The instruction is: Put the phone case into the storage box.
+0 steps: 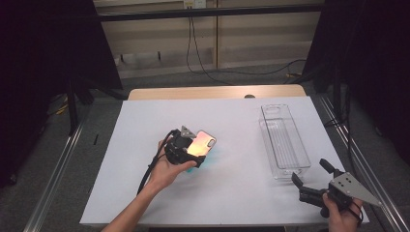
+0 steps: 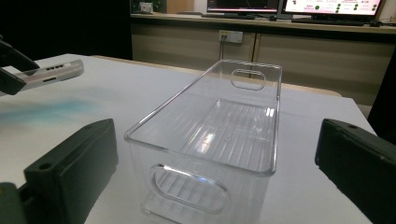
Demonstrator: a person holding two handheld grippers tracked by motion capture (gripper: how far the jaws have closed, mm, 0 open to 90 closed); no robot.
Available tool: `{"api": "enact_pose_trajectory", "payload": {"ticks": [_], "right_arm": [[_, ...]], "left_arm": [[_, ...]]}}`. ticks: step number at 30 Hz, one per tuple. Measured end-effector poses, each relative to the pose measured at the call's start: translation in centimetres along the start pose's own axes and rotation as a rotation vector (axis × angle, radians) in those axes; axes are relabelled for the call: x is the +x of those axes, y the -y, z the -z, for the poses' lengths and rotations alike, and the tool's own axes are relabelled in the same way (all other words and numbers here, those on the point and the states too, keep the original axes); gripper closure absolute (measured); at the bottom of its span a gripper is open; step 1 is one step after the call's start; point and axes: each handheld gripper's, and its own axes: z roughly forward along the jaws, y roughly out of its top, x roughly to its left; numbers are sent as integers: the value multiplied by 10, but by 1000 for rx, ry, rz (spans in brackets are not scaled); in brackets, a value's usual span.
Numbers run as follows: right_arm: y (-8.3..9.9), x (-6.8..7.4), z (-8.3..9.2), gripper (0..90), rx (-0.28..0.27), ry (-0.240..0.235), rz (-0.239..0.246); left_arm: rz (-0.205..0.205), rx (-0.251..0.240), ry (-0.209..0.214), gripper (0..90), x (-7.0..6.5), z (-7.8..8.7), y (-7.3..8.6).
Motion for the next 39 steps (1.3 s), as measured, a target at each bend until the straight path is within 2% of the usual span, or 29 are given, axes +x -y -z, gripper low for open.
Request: {"api": "enact_pose_trajectory", "payload": {"ticks": [5, 10, 14, 20, 25, 28, 30, 34, 39], "right_arm": [[0, 1, 0, 0, 3, 1, -2], [0, 2, 0, 0, 5, 2, -2], [-1, 4, 0, 0, -1, -6, 1], [-4, 11, -1, 0, -3, -25, 19], [-6, 18, -1, 0, 9, -65, 43], [-8, 23, -2, 0, 6, -66, 43], [-11, 26, -4, 0, 4, -49, 54], [-18, 33, -11, 0, 15, -56, 48], [-21, 49, -20, 0, 56, -120, 40]], "left_arm": [[-6, -42, -22, 169, 2, 10, 7], [-2, -57, -25, 169, 4, 18, 14], [-8, -92, -39, 169, 1, 24, 18], [-24, -130, -29, 169, -7, 30, 24], [-32, -140, -30, 169, -12, 29, 30], [-27, -141, -33, 169, -13, 29, 33], [-34, -141, -40, 169, -14, 28, 35], [-37, -149, -47, 169, -19, 28, 35], [-49, -151, -61, 169, -21, 33, 35]]}}
